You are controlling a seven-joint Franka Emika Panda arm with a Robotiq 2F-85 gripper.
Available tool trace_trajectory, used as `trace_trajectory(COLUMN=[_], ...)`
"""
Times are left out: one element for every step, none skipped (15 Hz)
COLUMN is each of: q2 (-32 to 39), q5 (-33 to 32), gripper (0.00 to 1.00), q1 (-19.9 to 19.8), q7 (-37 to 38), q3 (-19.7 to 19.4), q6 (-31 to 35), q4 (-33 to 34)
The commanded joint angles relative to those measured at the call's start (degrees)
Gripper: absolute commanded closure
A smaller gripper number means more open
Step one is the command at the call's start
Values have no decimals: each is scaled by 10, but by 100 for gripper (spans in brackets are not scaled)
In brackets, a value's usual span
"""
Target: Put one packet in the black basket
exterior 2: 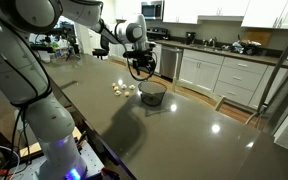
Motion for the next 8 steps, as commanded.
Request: trace_trajectory(q2=[-2, -5, -7, -8, -8, -8, -8, -8], q5=[1, 1, 1, 1, 1, 1, 1, 1], gripper=[0, 0, 0, 0, 0, 0, 0, 0], q1=[-6, -6, -6, -6, -6, -6, -6, -6], q7=[-1, -1, -1, -1, -1, -1, -1, -1], q3=[7, 8, 8, 9, 9, 9, 9, 9], q6=[-1, -1, -1, -1, -1, -1, -1, -1], q4=[1, 1, 1, 1, 1, 1, 1, 1])
